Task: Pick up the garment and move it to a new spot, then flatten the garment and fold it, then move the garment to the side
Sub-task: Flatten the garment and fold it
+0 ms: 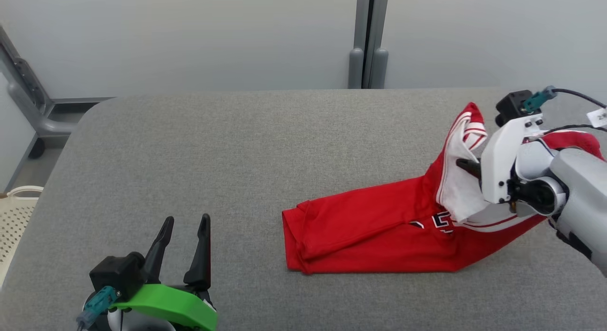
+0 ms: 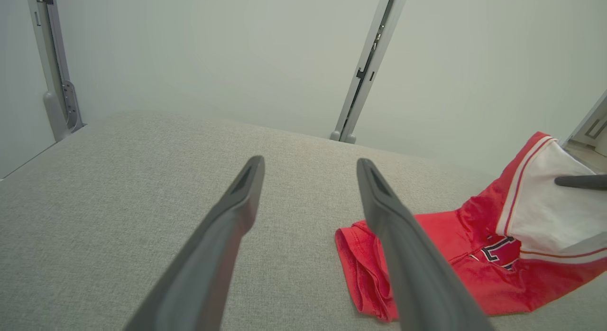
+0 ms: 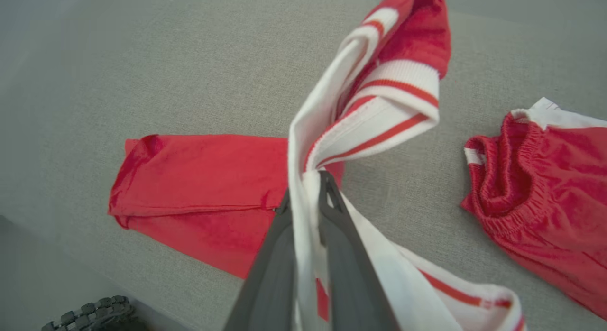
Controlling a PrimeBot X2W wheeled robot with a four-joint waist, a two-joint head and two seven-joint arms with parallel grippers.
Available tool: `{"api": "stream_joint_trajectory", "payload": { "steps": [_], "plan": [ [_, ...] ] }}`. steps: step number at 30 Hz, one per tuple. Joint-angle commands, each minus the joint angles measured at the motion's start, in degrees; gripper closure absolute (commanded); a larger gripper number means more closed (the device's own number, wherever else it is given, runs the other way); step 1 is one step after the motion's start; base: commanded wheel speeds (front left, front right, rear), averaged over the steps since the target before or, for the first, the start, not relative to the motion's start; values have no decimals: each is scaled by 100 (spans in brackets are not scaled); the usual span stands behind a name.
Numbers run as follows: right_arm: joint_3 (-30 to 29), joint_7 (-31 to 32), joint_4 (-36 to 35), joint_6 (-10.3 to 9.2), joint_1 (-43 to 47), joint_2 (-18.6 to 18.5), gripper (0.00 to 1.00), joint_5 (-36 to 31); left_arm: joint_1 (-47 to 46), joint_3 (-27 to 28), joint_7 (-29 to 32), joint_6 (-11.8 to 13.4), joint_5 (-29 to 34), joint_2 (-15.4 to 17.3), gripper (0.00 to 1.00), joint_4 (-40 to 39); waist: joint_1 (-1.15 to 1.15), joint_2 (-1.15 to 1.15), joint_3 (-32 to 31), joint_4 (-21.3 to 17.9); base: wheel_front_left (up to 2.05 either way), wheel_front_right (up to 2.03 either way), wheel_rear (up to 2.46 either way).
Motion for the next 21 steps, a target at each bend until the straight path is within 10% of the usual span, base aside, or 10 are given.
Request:
{"api": "stream_joint_trajectory", "payload": {
  "steps": [1,21],
  "plan": [
    [-64,129,-75,-6,88,148,100,-80,105,28,-47,-32,-10,-23,0,34,0,0,-35,57,0,0,0],
    [-1235,955,1154,-5,366,2346,100,-1493,-151,-198,-101,-335,104,-361,0,311,0,0,24,912,0,0,0]
  ]
}}
